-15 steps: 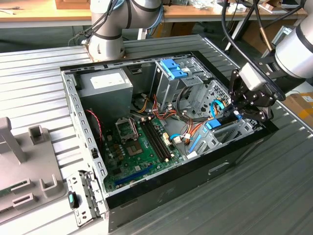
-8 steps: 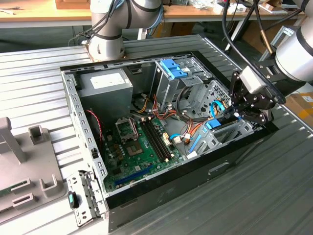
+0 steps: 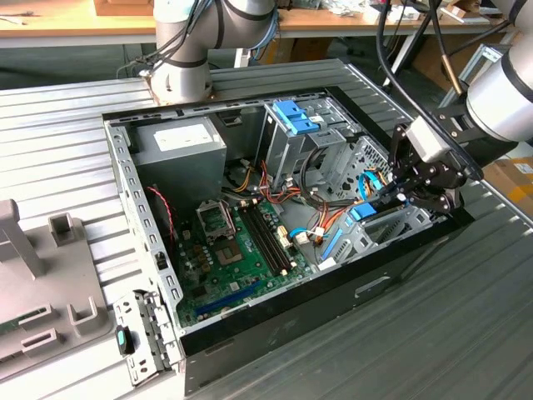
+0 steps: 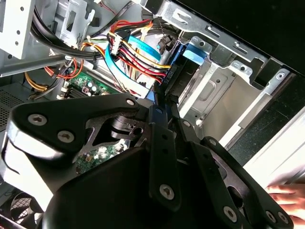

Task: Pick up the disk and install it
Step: 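Insert the second disk wire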

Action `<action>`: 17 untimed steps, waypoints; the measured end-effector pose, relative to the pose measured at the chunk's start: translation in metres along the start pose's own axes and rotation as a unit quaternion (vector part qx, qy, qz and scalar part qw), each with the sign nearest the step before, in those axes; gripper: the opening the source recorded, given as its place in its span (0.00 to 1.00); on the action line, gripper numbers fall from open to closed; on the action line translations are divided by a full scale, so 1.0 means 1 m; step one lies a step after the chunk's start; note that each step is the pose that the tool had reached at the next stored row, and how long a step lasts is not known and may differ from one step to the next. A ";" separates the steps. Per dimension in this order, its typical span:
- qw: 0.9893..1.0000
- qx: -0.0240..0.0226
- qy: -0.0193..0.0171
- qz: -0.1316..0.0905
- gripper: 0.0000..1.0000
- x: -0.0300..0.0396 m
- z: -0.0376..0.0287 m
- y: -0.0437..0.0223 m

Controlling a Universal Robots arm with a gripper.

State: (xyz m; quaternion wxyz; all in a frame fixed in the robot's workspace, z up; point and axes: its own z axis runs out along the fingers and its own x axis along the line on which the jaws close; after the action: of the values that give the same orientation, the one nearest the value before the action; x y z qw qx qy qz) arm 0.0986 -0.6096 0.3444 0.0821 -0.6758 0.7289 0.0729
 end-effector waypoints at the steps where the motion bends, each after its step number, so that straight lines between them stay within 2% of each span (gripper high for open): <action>1: 1.000 0.000 0.000 0.000 0.16 0.0001 0.0005 0.0000; 4: 1.000 0.000 0.000 0.000 0.16 0.0004 0.0019 0.0000; 5: 1.000 0.000 0.000 0.000 0.16 0.0000 -0.0002 0.0000; 6: 1.000 0.000 -0.005 0.000 0.16 -0.0001 -0.0001 -0.0002; 17: 1.000 -0.002 -0.005 -0.007 0.16 0.0002 -0.0004 -0.0006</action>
State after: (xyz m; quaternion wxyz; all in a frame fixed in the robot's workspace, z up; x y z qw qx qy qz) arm 0.0992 -0.6099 0.3447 0.0850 -0.6803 0.7239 0.0772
